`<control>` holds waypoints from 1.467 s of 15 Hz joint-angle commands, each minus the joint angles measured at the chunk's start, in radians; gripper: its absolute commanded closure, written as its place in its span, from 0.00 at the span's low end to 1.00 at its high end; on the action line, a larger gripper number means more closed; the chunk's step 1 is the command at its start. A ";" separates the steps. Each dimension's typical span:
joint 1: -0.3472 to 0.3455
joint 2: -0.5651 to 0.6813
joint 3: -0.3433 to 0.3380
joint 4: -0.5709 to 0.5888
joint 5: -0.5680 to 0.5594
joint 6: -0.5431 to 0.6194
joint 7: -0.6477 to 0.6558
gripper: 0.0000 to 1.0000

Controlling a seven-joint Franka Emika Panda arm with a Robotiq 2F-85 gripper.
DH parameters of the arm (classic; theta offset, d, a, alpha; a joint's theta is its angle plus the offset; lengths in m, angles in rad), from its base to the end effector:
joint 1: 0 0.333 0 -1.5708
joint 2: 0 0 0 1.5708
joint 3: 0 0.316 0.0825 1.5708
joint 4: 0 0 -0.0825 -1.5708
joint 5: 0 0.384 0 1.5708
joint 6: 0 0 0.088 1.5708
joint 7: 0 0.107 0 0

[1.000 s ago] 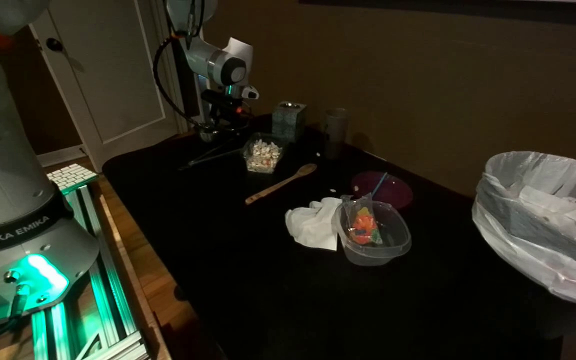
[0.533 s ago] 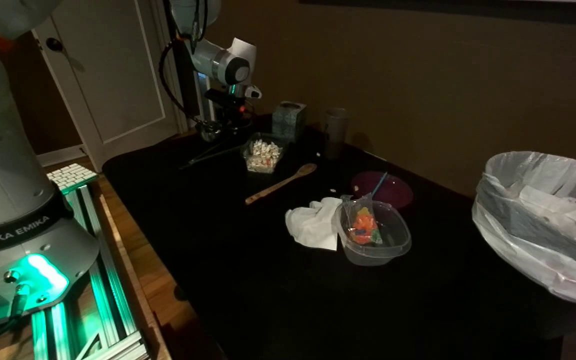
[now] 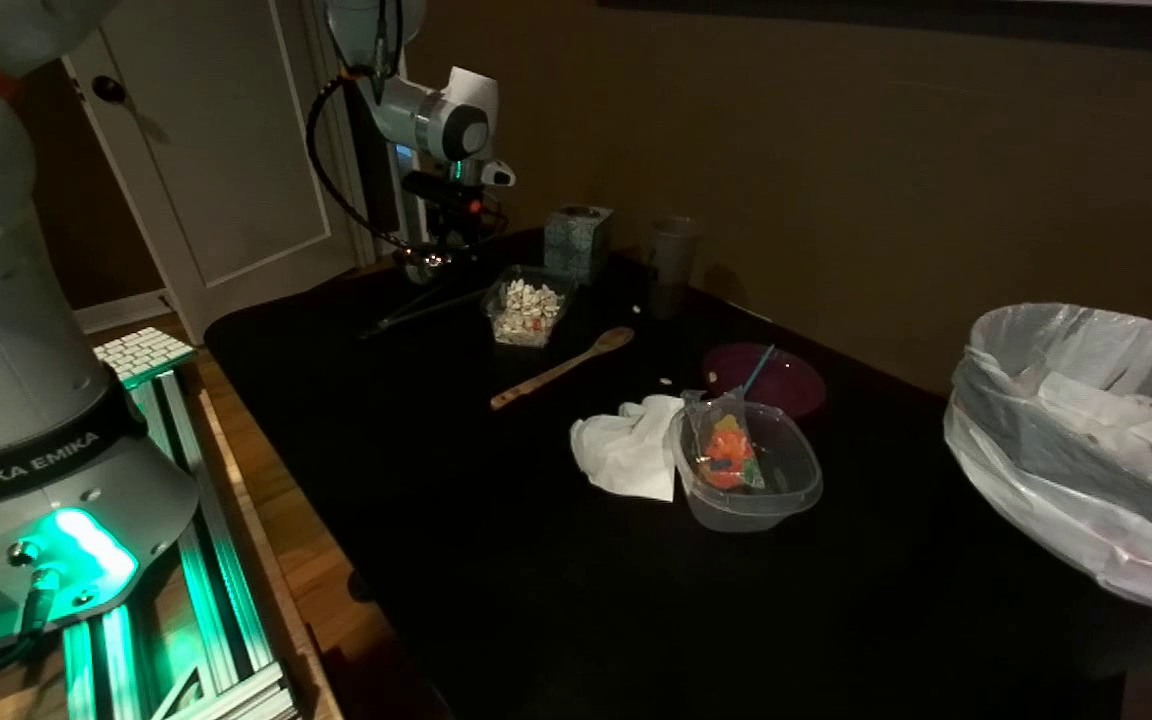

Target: Put the silver bowl on top of the tissue box

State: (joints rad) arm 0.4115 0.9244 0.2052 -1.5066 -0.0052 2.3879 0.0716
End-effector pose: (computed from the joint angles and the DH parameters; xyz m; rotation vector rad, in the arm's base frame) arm 0.5842 0.3881 0.1196 -2.9137 -0.6994 0.1184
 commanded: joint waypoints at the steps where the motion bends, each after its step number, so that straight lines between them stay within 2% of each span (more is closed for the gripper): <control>1: 0.045 -0.005 -0.035 0.018 -0.034 -0.032 0.058 0.30; 2: 0.053 -0.012 -0.041 0.015 -0.042 -0.033 0.068 0.40; 3: 0.061 -0.022 -0.046 0.009 -0.052 -0.034 0.078 0.40; 4: 0.071 -0.036 -0.053 0.000 -0.062 -0.036 0.091 0.46; 8: 0.091 -0.069 -0.062 -0.013 -0.086 -0.075 0.125 0.79; 11: 0.085 -0.080 -0.053 -0.012 -0.082 -0.105 0.122 0.99; 19: 0.061 -0.085 -0.048 -0.021 -0.070 -0.112 0.110 0.99; 22: 0.022 -0.151 -0.024 -0.111 -0.060 -0.016 0.054 0.99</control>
State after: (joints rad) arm 0.4721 0.8543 0.1561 -1.5090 -0.0724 2.2981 0.1669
